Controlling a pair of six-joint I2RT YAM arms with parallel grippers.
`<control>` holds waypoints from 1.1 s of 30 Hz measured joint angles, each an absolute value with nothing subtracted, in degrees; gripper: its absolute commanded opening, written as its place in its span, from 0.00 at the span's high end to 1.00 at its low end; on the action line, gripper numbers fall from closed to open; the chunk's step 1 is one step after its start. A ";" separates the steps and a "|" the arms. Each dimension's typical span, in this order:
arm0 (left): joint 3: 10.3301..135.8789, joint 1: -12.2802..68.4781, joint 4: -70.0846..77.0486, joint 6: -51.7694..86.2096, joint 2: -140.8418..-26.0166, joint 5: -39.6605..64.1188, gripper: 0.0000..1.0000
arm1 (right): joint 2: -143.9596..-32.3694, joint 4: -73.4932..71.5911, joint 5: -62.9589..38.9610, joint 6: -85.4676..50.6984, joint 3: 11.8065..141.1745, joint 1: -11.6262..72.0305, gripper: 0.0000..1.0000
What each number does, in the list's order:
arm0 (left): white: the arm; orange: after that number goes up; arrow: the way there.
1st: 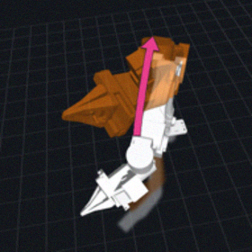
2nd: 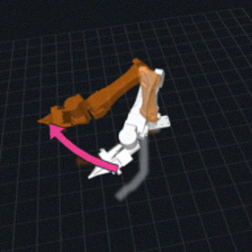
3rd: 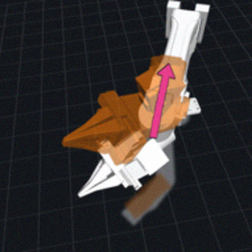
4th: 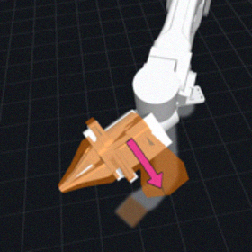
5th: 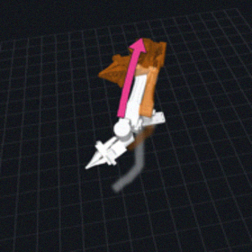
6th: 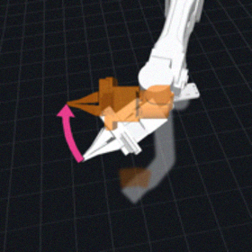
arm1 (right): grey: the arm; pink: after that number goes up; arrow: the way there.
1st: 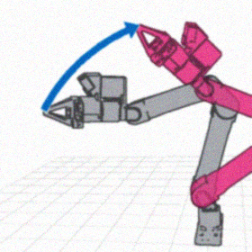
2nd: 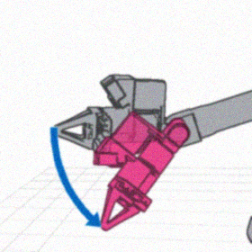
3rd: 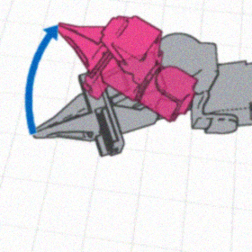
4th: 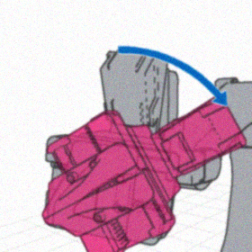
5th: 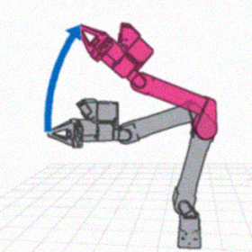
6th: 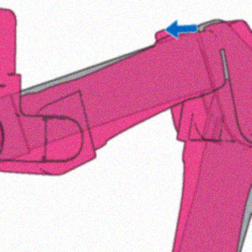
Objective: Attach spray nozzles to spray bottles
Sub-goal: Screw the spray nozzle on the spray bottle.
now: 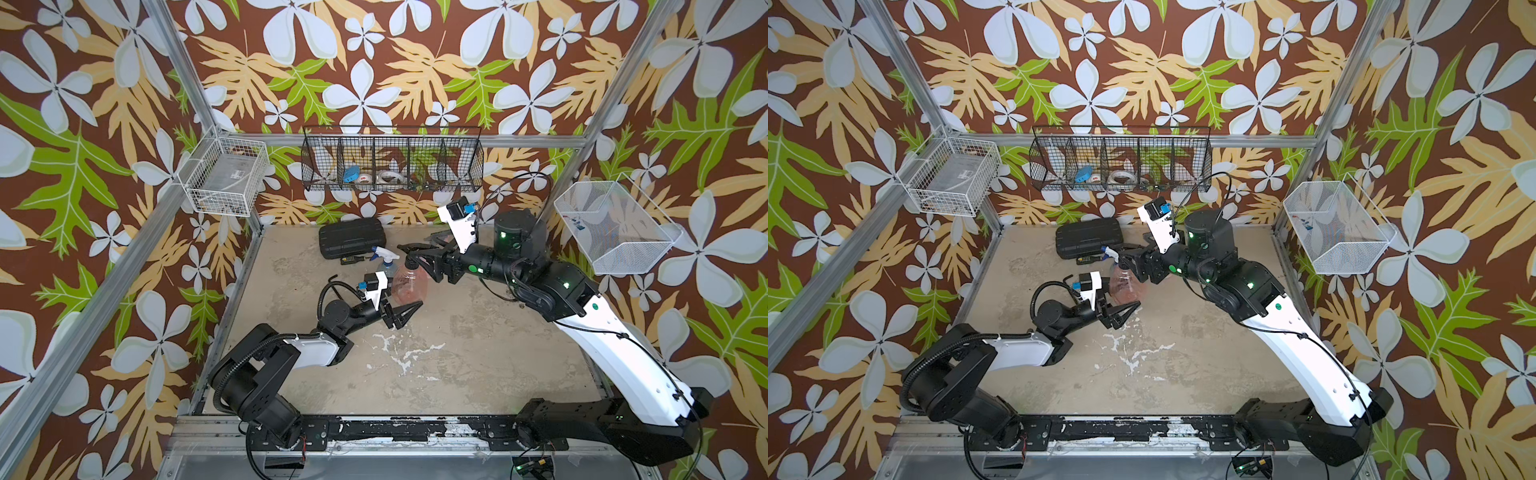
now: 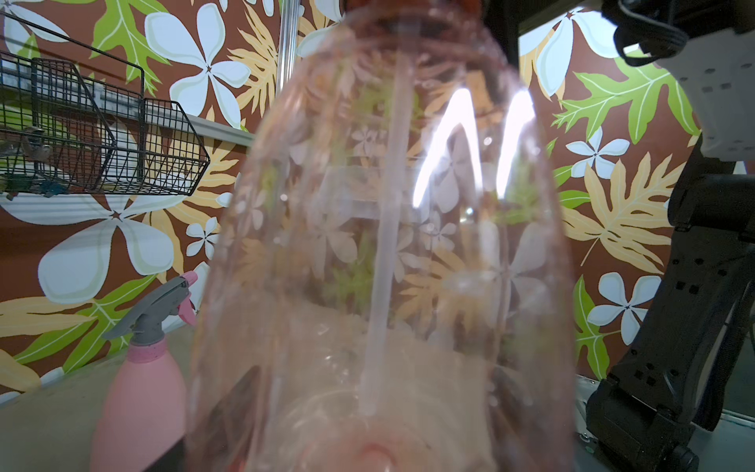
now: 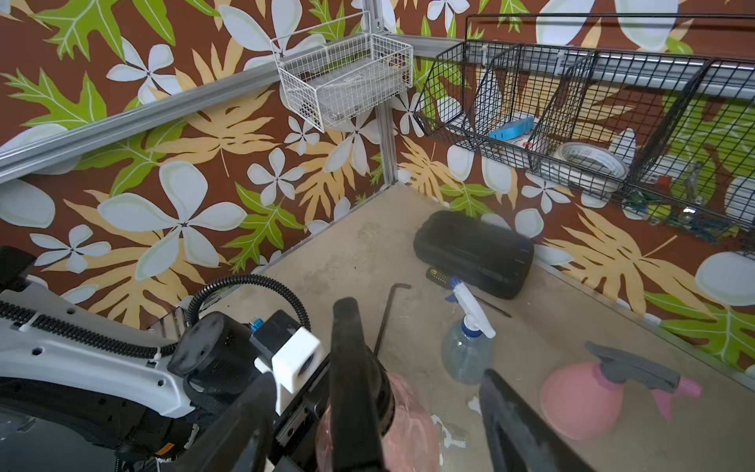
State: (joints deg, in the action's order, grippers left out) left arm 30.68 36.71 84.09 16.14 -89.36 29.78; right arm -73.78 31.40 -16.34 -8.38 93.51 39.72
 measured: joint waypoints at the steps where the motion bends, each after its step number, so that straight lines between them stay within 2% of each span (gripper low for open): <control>1: 30.68 36.71 83.99 16.10 -89.30 29.76 0.40 | -73.21 31.03 -17.08 -8.75 92.64 39.83 0.24; 9: 30.68 36.71 82.94 15.29 -89.49 29.34 0.40 | -69.34 28.23 -19.79 -11.84 87.05 42.70 0.29; 18: 30.81 36.69 82.81 15.31 -89.89 29.34 0.40 | -70.67 26.30 -18.79 -13.74 86.19 48.97 0.31; 22: 30.79 36.69 82.78 15.33 -89.89 29.36 0.40 | -70.15 27.22 -14.59 -12.60 87.13 48.99 0.28; 27: 30.72 36.69 82.48 15.33 -89.62 29.78 0.40 | -66.98 28.38 -13.80 -8.36 88.64 44.05 0.17; 30: 30.72 36.69 82.13 15.59 -89.36 30.96 0.40 | -67.46 28.27 -18.06 -7.01 89.01 36.62 0.16; 33: 30.74 36.69 82.13 16.49 -89.25 32.75 0.40 | -70.72 28.58 -23.68 -5.43 89.71 33.34 0.16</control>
State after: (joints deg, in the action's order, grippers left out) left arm 30.74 36.69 82.13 16.49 -89.25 32.75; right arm -70.72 28.58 -23.68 -5.43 89.71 33.34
